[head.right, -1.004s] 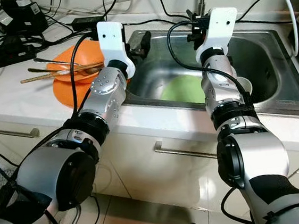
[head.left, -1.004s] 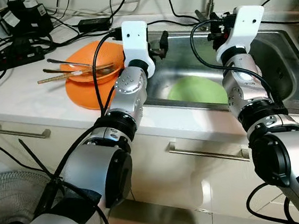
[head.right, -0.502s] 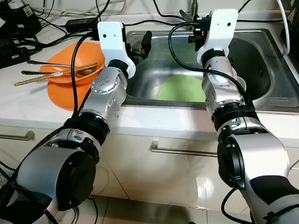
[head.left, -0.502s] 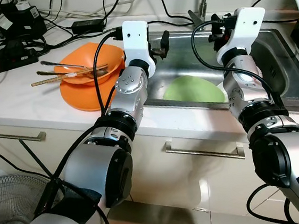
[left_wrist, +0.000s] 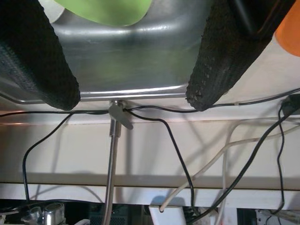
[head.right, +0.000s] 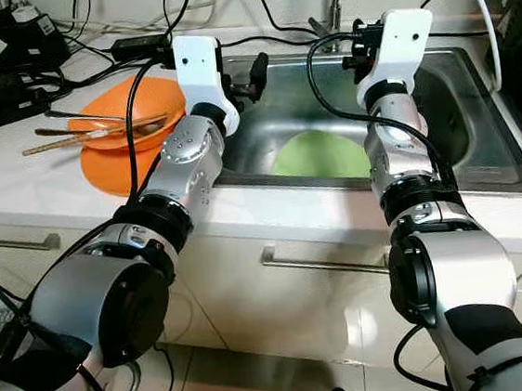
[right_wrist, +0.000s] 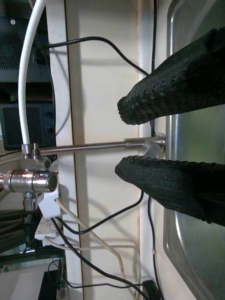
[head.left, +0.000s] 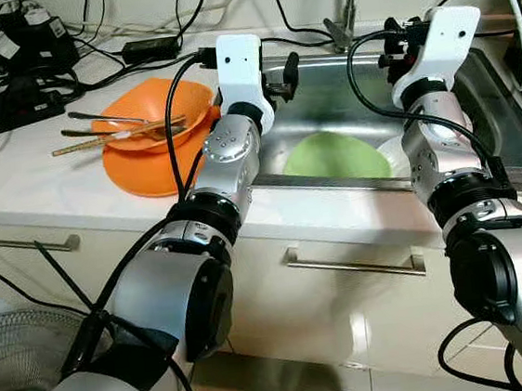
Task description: Kitchen organization
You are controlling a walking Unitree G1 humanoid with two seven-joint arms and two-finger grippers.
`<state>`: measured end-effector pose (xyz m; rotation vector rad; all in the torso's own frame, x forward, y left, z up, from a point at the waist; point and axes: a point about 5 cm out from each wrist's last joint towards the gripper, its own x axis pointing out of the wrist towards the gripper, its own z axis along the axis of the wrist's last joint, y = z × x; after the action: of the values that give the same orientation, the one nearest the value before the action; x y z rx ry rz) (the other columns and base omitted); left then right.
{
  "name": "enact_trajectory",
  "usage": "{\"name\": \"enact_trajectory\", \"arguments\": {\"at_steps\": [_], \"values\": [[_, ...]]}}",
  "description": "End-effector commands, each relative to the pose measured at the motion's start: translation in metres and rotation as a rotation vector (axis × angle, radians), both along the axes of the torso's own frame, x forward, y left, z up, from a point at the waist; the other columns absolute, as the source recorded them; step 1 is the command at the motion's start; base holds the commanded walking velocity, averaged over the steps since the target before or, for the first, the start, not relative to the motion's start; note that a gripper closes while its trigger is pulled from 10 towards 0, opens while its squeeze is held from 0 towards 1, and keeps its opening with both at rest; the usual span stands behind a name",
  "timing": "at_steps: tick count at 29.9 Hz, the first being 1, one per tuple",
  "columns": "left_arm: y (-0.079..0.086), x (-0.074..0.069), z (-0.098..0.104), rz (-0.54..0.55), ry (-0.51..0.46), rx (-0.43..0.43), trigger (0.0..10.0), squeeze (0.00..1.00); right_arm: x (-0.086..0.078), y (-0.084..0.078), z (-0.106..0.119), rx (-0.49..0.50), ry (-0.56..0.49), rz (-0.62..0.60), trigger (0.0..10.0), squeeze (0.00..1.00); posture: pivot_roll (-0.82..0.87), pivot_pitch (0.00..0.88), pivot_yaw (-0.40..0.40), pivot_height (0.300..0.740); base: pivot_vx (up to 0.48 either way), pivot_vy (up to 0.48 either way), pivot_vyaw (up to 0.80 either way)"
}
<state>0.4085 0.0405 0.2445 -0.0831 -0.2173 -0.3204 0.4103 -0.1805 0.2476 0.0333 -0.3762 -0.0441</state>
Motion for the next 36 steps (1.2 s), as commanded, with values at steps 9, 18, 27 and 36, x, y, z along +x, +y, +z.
{"name": "enact_trajectory", "arguments": {"at_steps": [9, 18, 27, 36], "values": [[0.012, 0.004, 0.012, 0.03, -0.045, 0.004, 10.0, 0.0, 0.0, 0.012, 0.006, 0.006, -0.034, 0.026, 10.0, 0.0, 0.0, 0.0, 0.061, 0.74, 0.0, 0.0, 0.0], [0.053, 0.008, 0.029, 0.122, -0.156, 0.027, 10.0, 0.0, -0.001, 0.018, -0.003, 0.031, -0.027, 0.051, 10.0, 0.0, 0.06, 0.0, 0.047, 0.74, 0.0, 0.0, 0.0], [0.054, 0.007, 0.019, 0.111, -0.147, 0.066, 10.0, 0.0, -0.002, 0.019, -0.003, 0.047, -0.038, 0.043, 10.0, 0.0, 0.05, 0.0, 0.071, 0.74, 0.0, 0.0, 0.0], [0.063, 0.006, 0.025, 0.132, -0.187, 0.024, 10.0, 0.0, -0.003, 0.017, -0.004, 0.05, -0.042, 0.037, 10.0, 0.0, 0.06, 0.0, 0.07, 0.74, 0.0, 0.0, 0.0]]}}
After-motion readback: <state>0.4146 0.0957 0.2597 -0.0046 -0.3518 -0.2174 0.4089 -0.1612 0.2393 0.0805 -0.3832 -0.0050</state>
